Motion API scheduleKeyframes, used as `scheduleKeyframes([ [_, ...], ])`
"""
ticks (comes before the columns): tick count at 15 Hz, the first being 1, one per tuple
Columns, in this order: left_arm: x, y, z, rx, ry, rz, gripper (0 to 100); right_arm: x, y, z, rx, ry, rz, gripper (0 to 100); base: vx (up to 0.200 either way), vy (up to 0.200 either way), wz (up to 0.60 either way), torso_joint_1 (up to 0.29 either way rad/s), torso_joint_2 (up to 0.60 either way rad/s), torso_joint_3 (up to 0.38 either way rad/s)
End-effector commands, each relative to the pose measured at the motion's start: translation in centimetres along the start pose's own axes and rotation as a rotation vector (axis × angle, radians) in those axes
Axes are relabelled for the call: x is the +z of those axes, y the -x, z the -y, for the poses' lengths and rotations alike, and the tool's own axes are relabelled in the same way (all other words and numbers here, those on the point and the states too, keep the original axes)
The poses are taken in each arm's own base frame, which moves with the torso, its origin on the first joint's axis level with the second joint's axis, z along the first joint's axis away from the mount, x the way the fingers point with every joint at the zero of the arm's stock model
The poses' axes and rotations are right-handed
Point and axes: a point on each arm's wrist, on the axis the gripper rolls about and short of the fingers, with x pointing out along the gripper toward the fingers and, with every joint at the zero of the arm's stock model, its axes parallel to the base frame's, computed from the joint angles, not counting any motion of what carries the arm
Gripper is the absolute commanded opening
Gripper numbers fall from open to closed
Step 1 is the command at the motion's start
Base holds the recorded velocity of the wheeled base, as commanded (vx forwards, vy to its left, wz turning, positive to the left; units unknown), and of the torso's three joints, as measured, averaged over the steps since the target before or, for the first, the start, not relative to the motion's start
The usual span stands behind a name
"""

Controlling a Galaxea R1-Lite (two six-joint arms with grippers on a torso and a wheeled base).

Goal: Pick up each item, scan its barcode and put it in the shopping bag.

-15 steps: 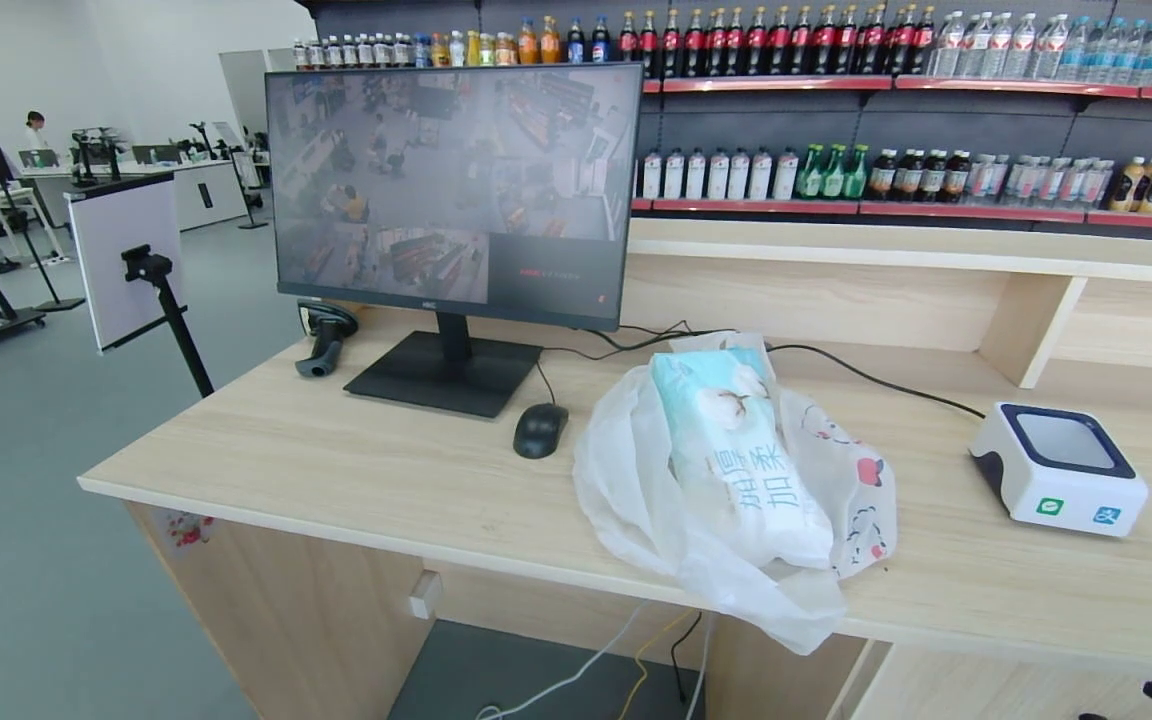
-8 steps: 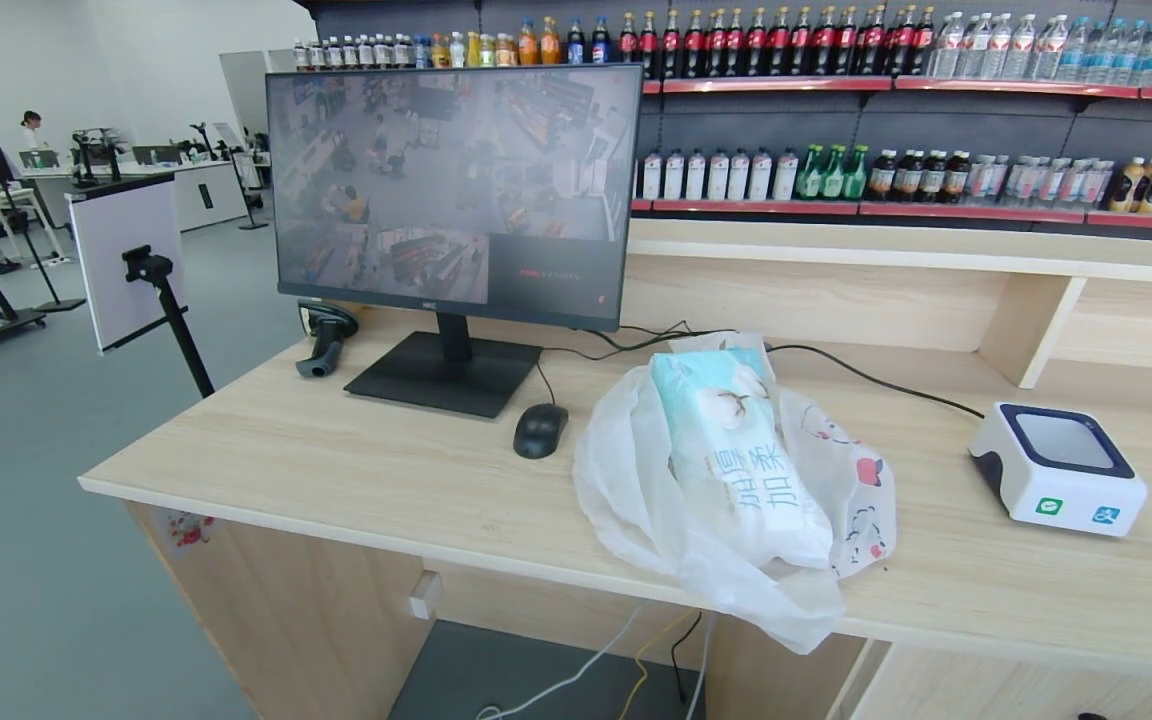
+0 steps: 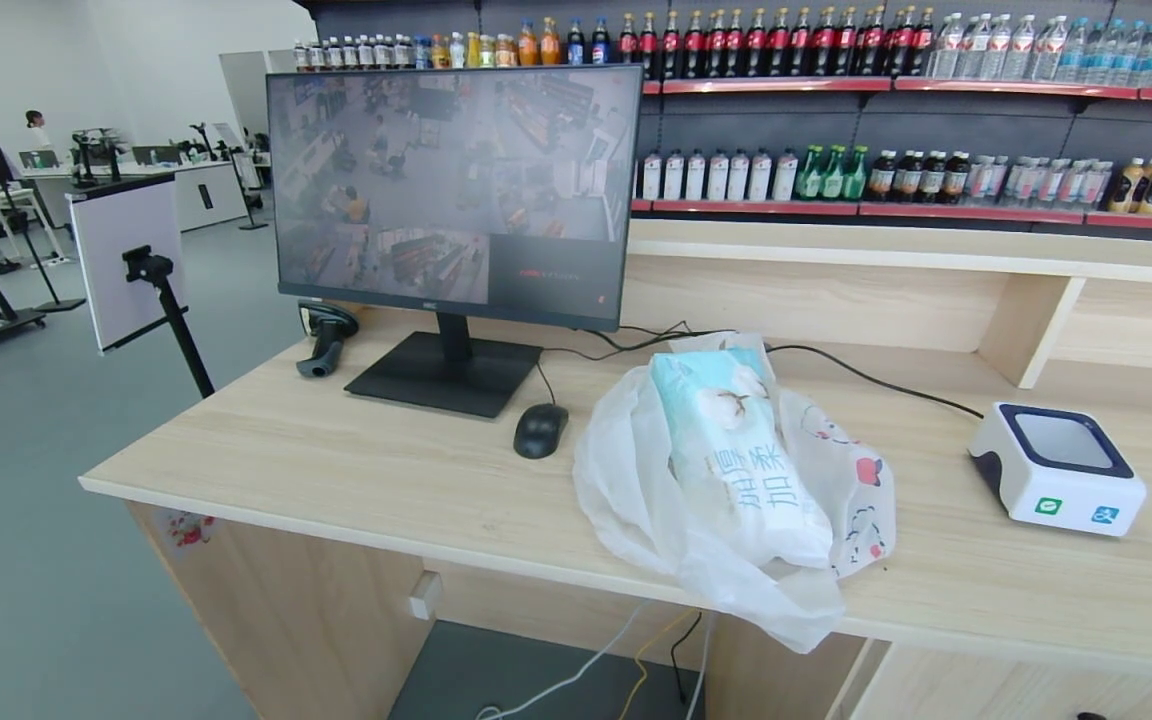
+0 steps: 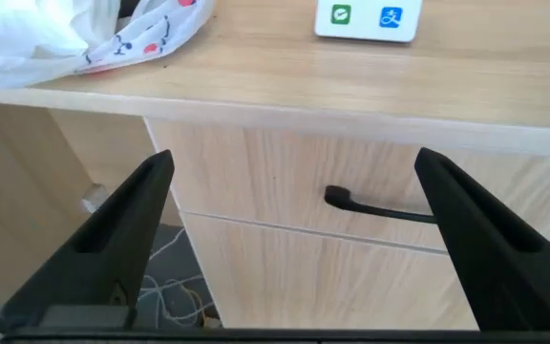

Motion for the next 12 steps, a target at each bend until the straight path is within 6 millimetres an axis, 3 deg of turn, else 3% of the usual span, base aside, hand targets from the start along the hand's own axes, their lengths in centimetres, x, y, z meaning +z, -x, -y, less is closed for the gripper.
scheduleKeyframes([
  [1, 0.00, 0.00, 0.00, 0.000, 0.001, 0.001, 100, -0.28, 0.62, -0.07, -0.049, -0.018, 0.077, 100, 0.000, 0.000, 0.00, 0.000, 0.00, 0.000],
  [7, 0.00, 0.00, 0.00, 0.000, 0.001, 0.001, 100, -0.28, 0.62, -0.08, -0.047, 0.007, 0.077, 100, -0.200, 0.000, 0.00, 0.005, 0.00, 0.003],
  [8, 0.02, 0.00, 0.00, 0.000, -0.002, 0.002, 100, -0.28, 0.62, -0.08, -0.047, 0.008, 0.077, 100, 0.000, 0.000, 0.00, 0.000, 0.00, 0.000],
  [12, 0.00, 0.00, 0.00, 0.000, -0.004, 0.001, 100, -0.28, 0.62, -0.08, -0.046, 0.007, 0.077, 100, 0.000, 0.000, -0.60, 0.003, 0.00, -0.001],
])
